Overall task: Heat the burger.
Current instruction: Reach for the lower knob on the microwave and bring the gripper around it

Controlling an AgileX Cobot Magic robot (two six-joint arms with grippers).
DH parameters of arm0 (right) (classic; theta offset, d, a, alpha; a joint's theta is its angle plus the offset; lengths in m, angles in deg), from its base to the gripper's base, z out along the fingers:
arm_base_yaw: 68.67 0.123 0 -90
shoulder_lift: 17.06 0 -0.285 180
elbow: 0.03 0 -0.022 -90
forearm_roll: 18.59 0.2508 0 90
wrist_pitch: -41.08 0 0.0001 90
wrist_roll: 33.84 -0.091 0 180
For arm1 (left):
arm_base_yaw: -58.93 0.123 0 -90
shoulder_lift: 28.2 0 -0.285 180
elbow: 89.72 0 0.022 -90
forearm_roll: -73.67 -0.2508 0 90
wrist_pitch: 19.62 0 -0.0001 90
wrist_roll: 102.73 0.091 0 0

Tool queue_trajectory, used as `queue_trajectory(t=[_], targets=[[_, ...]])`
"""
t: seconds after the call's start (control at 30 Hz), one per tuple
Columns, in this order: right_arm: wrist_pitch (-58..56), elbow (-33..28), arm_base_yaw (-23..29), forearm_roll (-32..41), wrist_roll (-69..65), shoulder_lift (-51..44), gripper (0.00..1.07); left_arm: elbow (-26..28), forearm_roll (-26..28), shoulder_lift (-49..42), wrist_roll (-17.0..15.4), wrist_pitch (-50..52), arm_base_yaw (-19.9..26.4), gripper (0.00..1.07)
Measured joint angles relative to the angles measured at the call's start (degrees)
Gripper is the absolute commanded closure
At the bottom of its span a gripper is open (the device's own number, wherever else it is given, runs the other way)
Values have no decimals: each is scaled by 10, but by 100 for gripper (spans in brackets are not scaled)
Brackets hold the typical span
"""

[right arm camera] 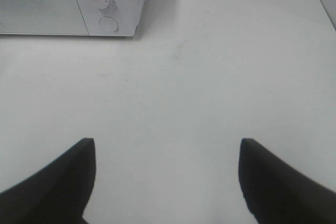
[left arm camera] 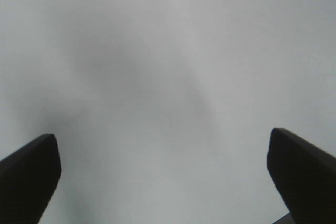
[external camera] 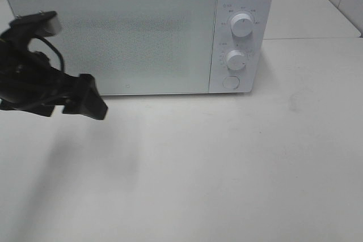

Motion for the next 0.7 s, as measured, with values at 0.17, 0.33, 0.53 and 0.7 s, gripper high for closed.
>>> queue_trajectory(t=[0.17, 0.33, 0.53, 0.7], targets=[[0, 0, 0, 0, 0, 0, 34, 0, -94, -67, -59, -64, 57, 4], [0, 0, 0, 0, 0, 0, 34, 0, -150, -113, -98, -112, 100, 4], [0, 0, 0, 0, 0, 0, 34, 0, -202, -186, -133, -187, 138, 4], [0, 0, 0, 0, 0, 0, 34, 0, -214, -249, -143, -233, 138, 5]])
